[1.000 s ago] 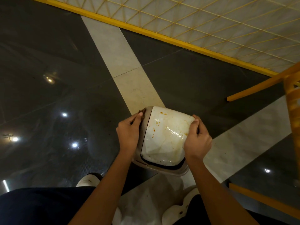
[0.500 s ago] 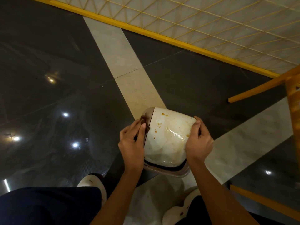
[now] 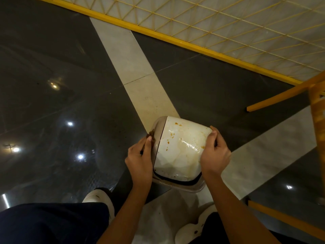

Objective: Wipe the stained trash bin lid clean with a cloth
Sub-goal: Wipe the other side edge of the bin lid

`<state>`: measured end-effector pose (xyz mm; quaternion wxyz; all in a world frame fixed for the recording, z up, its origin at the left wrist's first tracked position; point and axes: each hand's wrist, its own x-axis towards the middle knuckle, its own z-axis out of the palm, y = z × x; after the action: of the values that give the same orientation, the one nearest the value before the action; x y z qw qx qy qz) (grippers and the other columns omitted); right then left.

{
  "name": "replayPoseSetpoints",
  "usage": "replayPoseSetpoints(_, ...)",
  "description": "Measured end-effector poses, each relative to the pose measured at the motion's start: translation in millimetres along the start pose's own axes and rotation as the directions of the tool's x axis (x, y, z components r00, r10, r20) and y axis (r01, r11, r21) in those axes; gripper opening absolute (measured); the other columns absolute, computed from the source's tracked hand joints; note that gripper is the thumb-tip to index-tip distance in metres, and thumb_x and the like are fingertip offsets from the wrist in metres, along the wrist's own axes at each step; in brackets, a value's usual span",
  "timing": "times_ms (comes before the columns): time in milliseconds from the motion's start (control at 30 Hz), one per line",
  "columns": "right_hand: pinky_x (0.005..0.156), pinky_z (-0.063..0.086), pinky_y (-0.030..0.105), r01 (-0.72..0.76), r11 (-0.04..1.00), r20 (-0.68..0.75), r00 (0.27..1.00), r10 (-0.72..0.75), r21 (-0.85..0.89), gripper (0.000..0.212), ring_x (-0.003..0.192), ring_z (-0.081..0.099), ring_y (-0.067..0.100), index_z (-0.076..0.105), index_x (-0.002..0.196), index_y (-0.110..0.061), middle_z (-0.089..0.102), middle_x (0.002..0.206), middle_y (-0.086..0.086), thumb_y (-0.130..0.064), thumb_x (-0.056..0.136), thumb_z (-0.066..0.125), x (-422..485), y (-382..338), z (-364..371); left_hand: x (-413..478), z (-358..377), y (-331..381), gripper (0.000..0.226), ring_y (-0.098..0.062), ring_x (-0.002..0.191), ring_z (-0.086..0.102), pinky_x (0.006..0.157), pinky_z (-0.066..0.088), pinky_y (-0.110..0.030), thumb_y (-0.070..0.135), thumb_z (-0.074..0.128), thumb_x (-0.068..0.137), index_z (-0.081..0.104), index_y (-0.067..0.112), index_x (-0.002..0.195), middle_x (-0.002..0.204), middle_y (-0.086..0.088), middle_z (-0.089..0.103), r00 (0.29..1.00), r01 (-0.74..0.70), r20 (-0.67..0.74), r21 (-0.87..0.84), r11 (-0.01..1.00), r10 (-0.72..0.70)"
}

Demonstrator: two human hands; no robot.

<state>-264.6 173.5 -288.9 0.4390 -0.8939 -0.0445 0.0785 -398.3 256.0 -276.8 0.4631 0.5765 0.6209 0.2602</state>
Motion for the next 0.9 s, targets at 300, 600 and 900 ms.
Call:
replayPoseSetpoints(300,0.085,0.049,0.030,0.017,1.000,-0.010,1.000,-0.017,0.016,0.045,0.100,0.061,0.018,0.065,0.115,-0.025,0.067,0.113,0.001,-0.044,0.089,0.033,-1.7,-1.2,-0.3,4.8,3.5,6.4,0.024,0.001,0.098,0.052,0.076,0.036,0.003,0.023,0.061,0.087,0.067,0.017,0.109,0.097,0.017,0.061,0.996,-0.082,0.016,-0.024,0.996,0.082)
replayPoseSetpoints(600,0.088,0.048,0.031,-0.005,1.000,0.008,1.000,0.005,0.007,0.031,0.102,0.060,0.017,0.064,0.116,-0.025,0.067,0.114,0.000,-0.033,0.097,0.042,-1.3,-2.1,-1.1,26.0,4.9,3.0,0.023,-0.001,0.096,0.058,0.087,0.044,-0.020,0.028,0.060,0.088,0.066,0.023,0.109,0.097,0.016,0.065,0.989,0.061,0.138,-0.101,0.993,-0.047)
replayPoseSetpoints(900,0.084,0.044,0.025,0.028,1.000,0.003,1.000,-0.028,-0.009,0.035,0.102,0.060,0.017,0.064,0.115,-0.024,0.067,0.115,0.000,-0.036,0.095,0.038,-1.2,-0.7,-0.1,48.9,14.2,4.6,0.024,-0.003,0.091,0.063,0.082,0.050,-0.019,0.026,0.060,0.088,0.068,0.015,0.108,0.101,0.001,0.071,0.973,0.090,0.222,-0.090,0.992,-0.068)
